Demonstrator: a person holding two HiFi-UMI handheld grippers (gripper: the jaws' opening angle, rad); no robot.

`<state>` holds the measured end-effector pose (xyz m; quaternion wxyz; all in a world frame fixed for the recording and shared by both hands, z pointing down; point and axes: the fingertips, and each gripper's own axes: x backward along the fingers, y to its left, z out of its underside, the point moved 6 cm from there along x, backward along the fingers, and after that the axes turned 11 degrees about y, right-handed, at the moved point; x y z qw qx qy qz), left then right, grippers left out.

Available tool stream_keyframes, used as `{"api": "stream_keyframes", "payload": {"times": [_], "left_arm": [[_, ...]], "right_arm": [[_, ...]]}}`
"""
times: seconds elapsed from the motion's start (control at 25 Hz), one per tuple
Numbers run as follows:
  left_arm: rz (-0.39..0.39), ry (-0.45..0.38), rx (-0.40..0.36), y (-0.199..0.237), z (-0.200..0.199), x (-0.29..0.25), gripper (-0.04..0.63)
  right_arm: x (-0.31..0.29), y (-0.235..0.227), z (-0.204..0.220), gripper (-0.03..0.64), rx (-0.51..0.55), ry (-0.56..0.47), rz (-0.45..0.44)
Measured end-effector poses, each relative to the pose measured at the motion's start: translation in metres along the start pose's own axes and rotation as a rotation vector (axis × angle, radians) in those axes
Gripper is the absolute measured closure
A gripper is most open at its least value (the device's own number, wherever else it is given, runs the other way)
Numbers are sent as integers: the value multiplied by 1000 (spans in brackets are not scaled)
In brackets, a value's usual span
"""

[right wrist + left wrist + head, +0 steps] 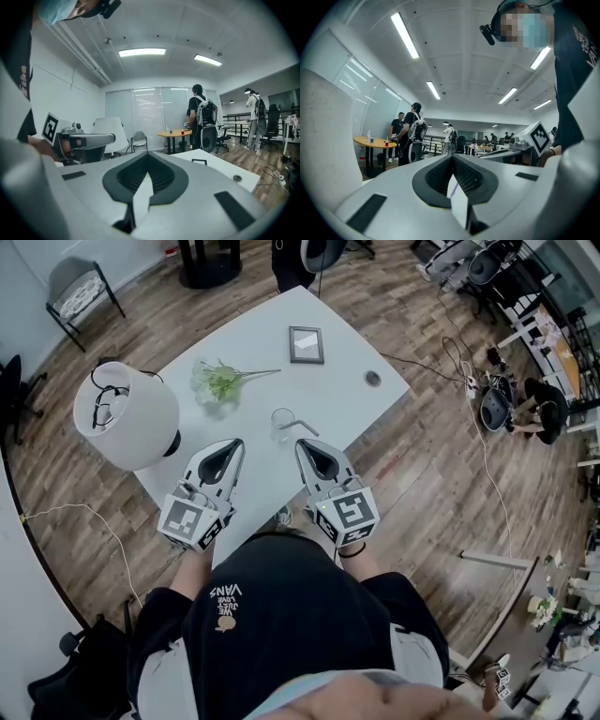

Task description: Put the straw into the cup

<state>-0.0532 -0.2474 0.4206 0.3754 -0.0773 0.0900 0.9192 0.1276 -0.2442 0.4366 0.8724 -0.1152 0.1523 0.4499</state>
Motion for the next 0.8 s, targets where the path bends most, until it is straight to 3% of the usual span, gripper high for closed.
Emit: {"api": "stream_keyframes", "payload": {"times": [0.8], "left_arm": [[18, 4, 8, -6, 0, -1, 584]], "right_arm": [[7, -3, 0, 600, -15, -4, 17]]}}
